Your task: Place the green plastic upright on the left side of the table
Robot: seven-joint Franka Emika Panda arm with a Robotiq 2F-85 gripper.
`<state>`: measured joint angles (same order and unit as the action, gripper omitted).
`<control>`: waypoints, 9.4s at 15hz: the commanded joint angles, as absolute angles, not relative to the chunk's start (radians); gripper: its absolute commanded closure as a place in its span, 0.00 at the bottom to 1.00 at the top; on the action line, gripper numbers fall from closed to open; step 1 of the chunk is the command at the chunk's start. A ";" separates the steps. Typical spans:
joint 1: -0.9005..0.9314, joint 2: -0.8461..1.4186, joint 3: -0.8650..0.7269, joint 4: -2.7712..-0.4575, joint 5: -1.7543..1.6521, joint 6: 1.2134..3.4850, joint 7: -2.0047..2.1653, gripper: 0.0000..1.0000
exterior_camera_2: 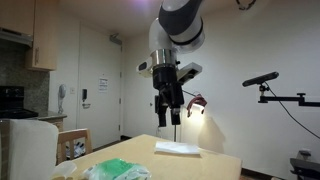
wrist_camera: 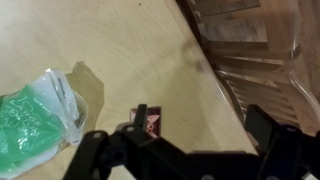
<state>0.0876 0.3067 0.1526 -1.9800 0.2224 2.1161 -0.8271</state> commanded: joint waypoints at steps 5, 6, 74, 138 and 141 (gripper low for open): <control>0.011 0.538 0.178 -1.744 0.244 1.943 -0.925 0.00; 0.011 0.562 0.182 -1.720 0.238 1.926 -0.924 0.00; 0.205 0.966 0.173 -1.506 -0.336 2.287 -0.730 0.00; 0.651 0.841 -0.110 -1.342 -0.743 2.006 0.062 1.00; 0.636 0.874 -0.095 -1.308 -0.731 2.042 0.027 0.98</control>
<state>0.6367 0.8736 -0.0954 -1.3081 -0.7319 2.0423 0.0279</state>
